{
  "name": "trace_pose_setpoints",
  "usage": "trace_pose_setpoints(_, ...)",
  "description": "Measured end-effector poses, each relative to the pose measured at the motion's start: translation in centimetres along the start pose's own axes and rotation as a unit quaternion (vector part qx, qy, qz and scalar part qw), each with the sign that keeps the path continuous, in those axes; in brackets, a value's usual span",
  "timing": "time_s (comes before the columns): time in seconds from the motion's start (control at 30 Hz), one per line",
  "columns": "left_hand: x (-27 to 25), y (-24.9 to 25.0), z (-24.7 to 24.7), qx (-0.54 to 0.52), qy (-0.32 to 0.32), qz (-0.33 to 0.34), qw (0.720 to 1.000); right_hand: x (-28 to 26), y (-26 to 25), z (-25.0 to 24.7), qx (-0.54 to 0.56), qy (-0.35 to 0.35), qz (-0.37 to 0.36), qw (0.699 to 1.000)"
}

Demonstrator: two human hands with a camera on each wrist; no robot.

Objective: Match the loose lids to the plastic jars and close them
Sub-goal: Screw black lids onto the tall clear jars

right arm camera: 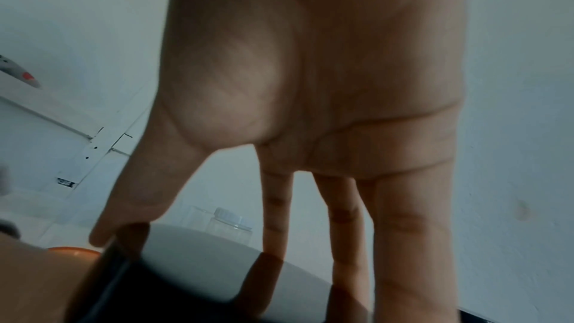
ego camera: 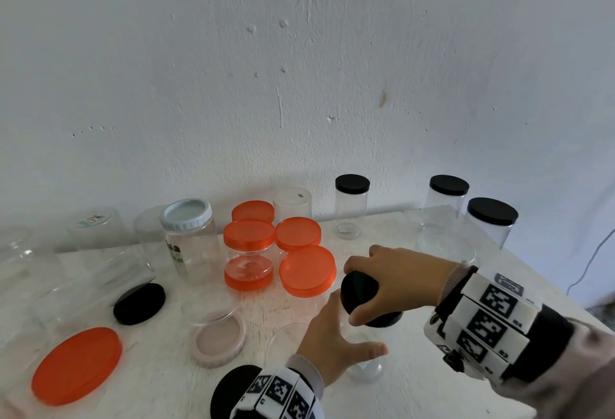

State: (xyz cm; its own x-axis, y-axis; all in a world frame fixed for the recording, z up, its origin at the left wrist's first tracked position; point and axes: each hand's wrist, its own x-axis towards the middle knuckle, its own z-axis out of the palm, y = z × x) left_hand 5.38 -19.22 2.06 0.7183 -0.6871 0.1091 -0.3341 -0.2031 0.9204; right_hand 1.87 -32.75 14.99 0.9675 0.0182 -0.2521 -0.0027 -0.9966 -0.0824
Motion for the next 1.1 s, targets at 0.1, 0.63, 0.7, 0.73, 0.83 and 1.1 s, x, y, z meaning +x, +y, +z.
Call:
trace_pose_setpoints(0.1, 0.0, 0.1, 0.0, -0.002, 0.006, -0.001, 1.0, -0.1, 0.2, -0.2, 0.014, -0.031, -0.014, 0.999)
trace_pose_setpoints(0.63, -0.2, 0.3, 0.2, -0.029, 0.016, -0.007, 0.999, -1.2, 1.0, 2.7, -0.014, 0.095, -0.023, 0.995)
trace_pose_setpoints(0.7, -0.2, 0.4, 0.1, -0.029, 0.016, -0.002, 0.999, -1.2, 0.9, 3.3, -0.029, 0.11, -0.012, 0.993)
trace_pose_setpoints(0.73, -0.2, 0.5, 0.1, -0.026, 0.014, 0.0, 1.0, -1.2, 1.0, 3.6, -0.028, 0.114, -0.007, 0.993)
trace_pose_setpoints(0.83, -0.1, 0.5, 0.0, -0.014, 0.009, -0.004, 1.0, -1.2, 2.0, 4.3, 0.058, 0.095, -0.013, 0.994)
trace_pose_setpoints(1.1, 0.5, 0.5, -0.1, 0.019, -0.026, -0.044, 0.999, 0.5, 9.3, 4.4, 0.163, 0.248, 0.122, 0.947)
